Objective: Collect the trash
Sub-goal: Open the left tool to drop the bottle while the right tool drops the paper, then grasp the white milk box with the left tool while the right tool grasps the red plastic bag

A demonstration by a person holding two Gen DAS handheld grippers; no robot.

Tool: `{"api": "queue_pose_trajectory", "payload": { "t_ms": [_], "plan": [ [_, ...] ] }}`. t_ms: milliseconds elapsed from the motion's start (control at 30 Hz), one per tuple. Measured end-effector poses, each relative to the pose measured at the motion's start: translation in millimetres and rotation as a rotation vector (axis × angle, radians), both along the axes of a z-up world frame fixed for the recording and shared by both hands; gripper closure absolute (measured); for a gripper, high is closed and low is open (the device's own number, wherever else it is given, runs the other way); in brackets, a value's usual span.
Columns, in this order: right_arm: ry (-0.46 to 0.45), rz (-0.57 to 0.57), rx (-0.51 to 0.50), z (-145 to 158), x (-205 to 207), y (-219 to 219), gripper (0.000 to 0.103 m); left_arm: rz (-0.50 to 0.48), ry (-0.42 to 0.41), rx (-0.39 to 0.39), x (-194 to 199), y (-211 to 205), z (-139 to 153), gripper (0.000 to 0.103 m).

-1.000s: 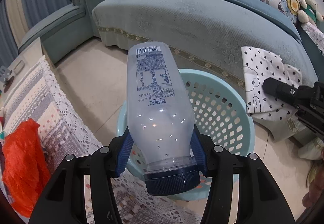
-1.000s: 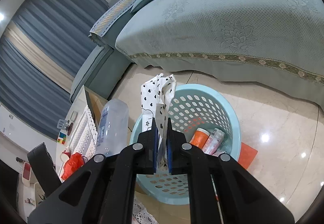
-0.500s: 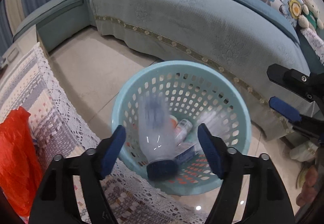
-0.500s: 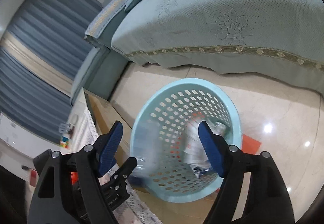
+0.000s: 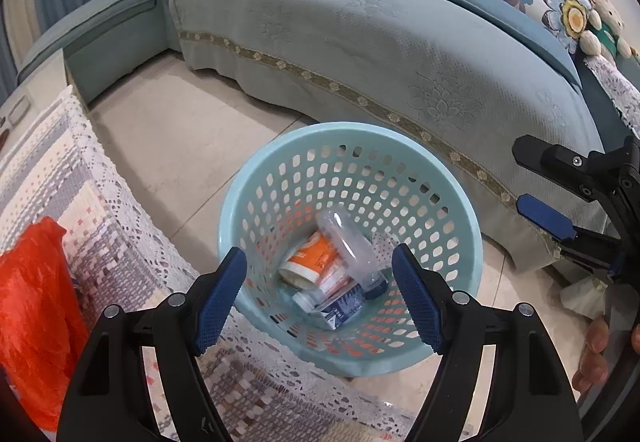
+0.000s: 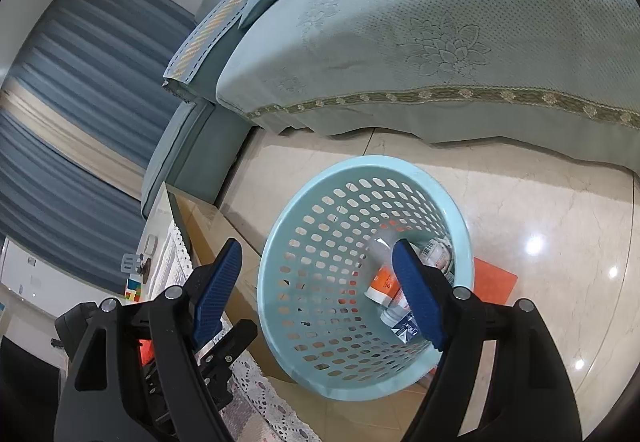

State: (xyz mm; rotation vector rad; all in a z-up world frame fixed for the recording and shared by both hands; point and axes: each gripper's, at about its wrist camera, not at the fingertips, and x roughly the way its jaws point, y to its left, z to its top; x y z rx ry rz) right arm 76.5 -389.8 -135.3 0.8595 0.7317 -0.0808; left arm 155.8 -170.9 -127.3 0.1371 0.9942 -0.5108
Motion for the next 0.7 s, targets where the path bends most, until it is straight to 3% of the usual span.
{"api": "queue_pose_trajectory", "payload": {
  "t_ms": [233,367,433,533,633,700],
  "plan": [
    [0.011,0.018,-0.013,-0.1,1.7,2.7,0.029,0.015,0.009,-0.071,-6.9,24.4,23.2,0.030],
    [-0.001,0.032,-0.027,4.2,3.6,7.2,0.029,0.064,-0.042,-0.152,-10.9,70.9,60.1,0.030],
    [-0.005,0.051,-0.038,6.8,6.7,12.7,0.029,0.104,-0.078,-0.150,-10.7,92.4,73.7,0.030],
    [-0.017,0.107,-0.079,16.2,13.6,28.7,0.029,0.215,-0.122,-0.102,-4.1,138.4,88.8,0.030],
    [-0.060,0.211,-0.131,30.7,20.5,53.7,0.029,0.335,-0.177,0.021,1.3,184.5,88.0,0.030],
    [-0.101,0.319,-0.179,41.8,26.3,80.4,0.029,0.434,-0.169,0.096,6.7,218.7,78.6,0.030]
  ]
}}
